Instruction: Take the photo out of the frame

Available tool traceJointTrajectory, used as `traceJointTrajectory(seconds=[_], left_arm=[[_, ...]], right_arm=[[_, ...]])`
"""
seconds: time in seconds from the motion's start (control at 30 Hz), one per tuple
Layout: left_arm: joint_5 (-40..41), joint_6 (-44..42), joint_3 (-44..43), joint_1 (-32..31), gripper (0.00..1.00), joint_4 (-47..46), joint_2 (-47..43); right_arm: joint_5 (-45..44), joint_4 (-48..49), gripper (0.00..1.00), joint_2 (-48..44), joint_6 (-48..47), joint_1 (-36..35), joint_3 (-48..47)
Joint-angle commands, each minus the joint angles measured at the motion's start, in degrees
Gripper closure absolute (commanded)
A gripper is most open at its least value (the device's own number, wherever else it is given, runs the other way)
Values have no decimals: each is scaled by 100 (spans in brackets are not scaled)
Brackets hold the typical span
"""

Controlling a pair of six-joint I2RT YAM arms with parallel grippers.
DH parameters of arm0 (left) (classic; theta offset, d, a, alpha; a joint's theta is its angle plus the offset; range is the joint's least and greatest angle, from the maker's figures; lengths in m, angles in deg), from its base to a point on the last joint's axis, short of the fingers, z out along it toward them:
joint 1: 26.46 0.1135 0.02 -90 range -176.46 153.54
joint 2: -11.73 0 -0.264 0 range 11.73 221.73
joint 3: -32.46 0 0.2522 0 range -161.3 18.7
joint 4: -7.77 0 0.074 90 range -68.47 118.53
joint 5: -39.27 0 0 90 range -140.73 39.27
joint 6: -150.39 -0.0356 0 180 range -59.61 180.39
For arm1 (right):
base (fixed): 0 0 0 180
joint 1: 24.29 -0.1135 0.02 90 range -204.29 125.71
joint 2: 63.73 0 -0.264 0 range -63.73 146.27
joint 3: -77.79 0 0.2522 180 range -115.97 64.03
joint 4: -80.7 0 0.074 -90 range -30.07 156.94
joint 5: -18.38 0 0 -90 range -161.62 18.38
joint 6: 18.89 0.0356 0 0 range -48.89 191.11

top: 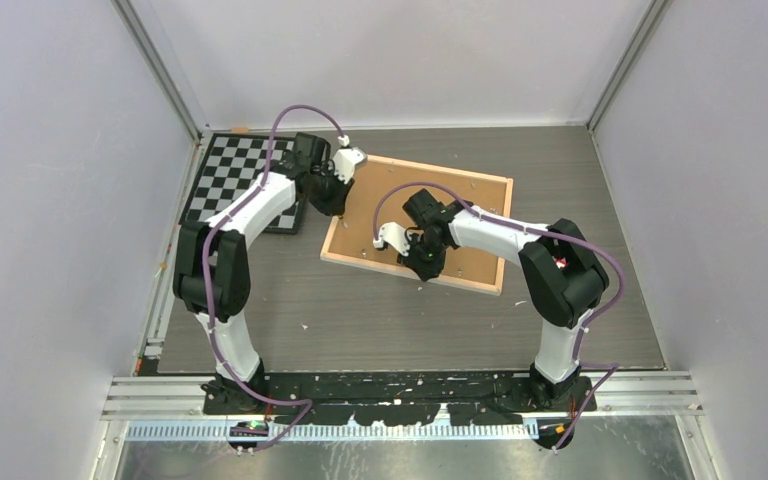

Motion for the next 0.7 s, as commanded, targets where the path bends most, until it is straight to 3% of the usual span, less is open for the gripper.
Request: traceJointTrajectory(seconds=[0.0, 0.67], left_arm=[[-418, 506, 195, -97, 100, -275, 102], [-446, 612, -85, -97, 100, -249, 180]], right_arm=[[-269, -289, 100, 250, 15, 53, 21], [-271, -420, 99, 266, 6, 50, -61]])
